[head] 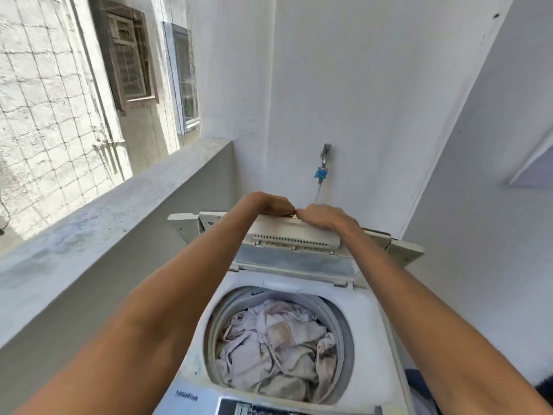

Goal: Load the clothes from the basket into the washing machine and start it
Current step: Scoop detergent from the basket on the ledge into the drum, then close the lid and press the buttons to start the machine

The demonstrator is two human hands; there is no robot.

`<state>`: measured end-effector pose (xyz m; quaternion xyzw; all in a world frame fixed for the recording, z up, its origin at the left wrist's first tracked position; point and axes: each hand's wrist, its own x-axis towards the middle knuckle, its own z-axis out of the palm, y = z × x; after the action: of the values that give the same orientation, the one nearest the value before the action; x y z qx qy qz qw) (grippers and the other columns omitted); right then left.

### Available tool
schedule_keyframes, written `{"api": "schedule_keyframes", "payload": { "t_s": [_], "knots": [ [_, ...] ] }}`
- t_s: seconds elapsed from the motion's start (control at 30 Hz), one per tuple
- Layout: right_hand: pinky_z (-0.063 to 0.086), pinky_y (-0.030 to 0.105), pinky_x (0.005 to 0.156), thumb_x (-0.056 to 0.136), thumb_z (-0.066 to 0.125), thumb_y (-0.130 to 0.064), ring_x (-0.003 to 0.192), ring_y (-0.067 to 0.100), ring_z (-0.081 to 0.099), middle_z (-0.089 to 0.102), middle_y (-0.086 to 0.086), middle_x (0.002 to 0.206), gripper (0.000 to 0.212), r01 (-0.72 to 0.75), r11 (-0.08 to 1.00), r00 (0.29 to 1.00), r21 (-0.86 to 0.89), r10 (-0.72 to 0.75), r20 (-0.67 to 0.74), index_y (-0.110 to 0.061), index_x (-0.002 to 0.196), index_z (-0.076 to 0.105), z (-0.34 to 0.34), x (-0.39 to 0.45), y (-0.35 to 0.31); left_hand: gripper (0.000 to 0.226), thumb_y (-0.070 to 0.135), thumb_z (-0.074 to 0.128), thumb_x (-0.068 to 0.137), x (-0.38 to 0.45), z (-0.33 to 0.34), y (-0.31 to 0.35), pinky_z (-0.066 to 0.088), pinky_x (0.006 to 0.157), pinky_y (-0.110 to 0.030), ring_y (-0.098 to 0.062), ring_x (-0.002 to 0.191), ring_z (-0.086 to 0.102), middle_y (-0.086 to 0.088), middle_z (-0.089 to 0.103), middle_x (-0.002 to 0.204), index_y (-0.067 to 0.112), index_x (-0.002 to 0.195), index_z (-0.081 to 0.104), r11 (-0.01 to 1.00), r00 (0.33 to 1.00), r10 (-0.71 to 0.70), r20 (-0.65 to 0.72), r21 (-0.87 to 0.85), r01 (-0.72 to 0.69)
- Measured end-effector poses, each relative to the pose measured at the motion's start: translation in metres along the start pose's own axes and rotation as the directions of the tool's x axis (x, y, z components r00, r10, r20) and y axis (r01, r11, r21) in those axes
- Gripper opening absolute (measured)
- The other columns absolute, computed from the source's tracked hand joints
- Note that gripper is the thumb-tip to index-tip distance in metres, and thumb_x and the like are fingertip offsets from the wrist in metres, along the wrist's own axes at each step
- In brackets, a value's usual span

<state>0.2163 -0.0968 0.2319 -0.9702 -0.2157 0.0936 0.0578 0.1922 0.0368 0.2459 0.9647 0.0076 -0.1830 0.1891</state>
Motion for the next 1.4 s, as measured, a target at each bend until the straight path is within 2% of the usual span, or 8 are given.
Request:
{"api": "schedule_keyframes", "payload": {
  "t_s": [0.1,0.37,0.7,0.83,1.03,1.2,1.27,1.4],
  "knots": [
    [0.034,0.037,0.097,0.097,0.025,-0.045,0.128,0.029,0.045,0.043,0.012,0.146,0.053,-0.009,0.999,0.997,-0.034,0.011,0.078,-0.014,0.134,0.048,0.024,-0.037,-0.007,0.030,0.032,0.037,0.098,-0.021,0.031,-0.009,0.029,0.054,-0.025,-0.016,0.058,0.035,-0.002,0.041,0.069,0.015,0.077,0.048,0.998,0.995,-0.039,0.097,-0.036,0.043],
    [0.039,0.037,0.098,0.099,0.028,-0.046,0.124,0.032,0.049,0.051,0.016,0.137,0.054,-0.026,0.997,0.977,-0.069,0.040,0.208,-0.008,0.125,0.058,0.136,-0.108,-0.008,0.036,0.029,0.035,0.096,-0.060,0.154,-0.035,0.036,0.050,-0.025,-0.021,0.051,0.038,-0.011,0.044,0.066,0.009,0.071,0.052,0.993,0.943,-0.040,0.330,-0.092,0.074],
    [0.043,0.038,0.086,0.098,0.033,-0.038,0.109,0.031,0.059,0.066,0.013,0.111,0.038,-0.133,0.991,0.982,0.013,0.130,0.134,-0.015,0.088,0.061,0.238,-0.146,-0.006,0.025,0.029,0.056,0.086,-0.071,0.246,-0.070,0.042,0.071,-0.031,-0.023,0.074,0.053,-0.006,0.061,0.071,0.014,0.067,0.060,0.999,0.979,-0.019,0.203,-0.039,0.028],
    [0.044,0.038,0.088,0.098,0.032,-0.035,0.105,0.030,0.060,0.068,0.014,0.107,0.044,-0.163,0.985,0.986,0.060,0.160,0.051,-0.008,0.096,0.067,0.259,-0.153,-0.006,0.030,0.038,0.061,0.084,-0.068,0.267,-0.081,0.046,0.081,-0.033,-0.022,0.089,0.061,-0.006,0.071,0.100,0.013,0.096,0.071,1.000,0.983,-0.009,0.181,-0.003,0.010],
    [0.040,0.040,0.091,0.097,0.032,-0.034,0.101,0.029,0.061,0.070,0.010,0.100,0.045,-0.114,0.991,0.991,0.063,0.118,-0.059,-0.010,0.090,0.069,0.283,-0.158,-0.006,0.030,0.035,0.049,0.092,-0.076,0.298,-0.086,0.039,0.073,-0.030,-0.028,0.097,0.060,-0.012,0.068,0.105,0.010,0.096,0.064,0.999,0.998,0.020,0.066,0.040,-0.022],
    [0.043,0.039,0.086,0.096,0.042,-0.027,0.104,0.026,0.057,0.062,0.006,0.109,0.025,-0.097,0.992,0.966,0.083,0.114,-0.233,-0.012,0.105,0.060,0.294,-0.166,-0.007,0.028,0.027,0.048,0.095,-0.090,0.325,-0.086,0.042,0.092,-0.037,-0.028,0.113,0.051,-0.010,0.056,0.118,0.011,0.114,0.060,0.996,0.958,0.084,-0.274,-0.011,-0.090],
    [0.045,0.037,0.082,0.092,0.048,-0.022,0.098,0.024,0.057,0.058,0.003,0.105,0.017,-0.047,0.997,0.933,0.065,0.067,-0.353,-0.015,0.104,0.057,0.305,-0.178,-0.010,0.033,0.029,0.041,0.096,-0.103,0.349,-0.084,0.040,0.096,-0.037,-0.027,0.115,0.049,-0.008,0.053,0.123,0.012,0.120,0.056,0.992,0.889,0.119,-0.441,0.011,-0.127],
    [0.042,0.036,0.102,0.088,0.037,-0.024,0.113,0.021,0.059,0.063,0.000,0.116,0.034,0.036,0.999,0.911,0.041,-0.016,-0.412,-0.021,0.114,0.059,0.338,-0.206,-0.010,0.074,0.046,-0.006,0.089,-0.128,0.383,-0.074,0.009,0.121,-0.039,-0.022,0.146,0.015,-0.005,0.024,0.156,0.016,0.147,0.029,0.990,0.914,0.135,-0.383,0.085,-0.111]
  ]
}}
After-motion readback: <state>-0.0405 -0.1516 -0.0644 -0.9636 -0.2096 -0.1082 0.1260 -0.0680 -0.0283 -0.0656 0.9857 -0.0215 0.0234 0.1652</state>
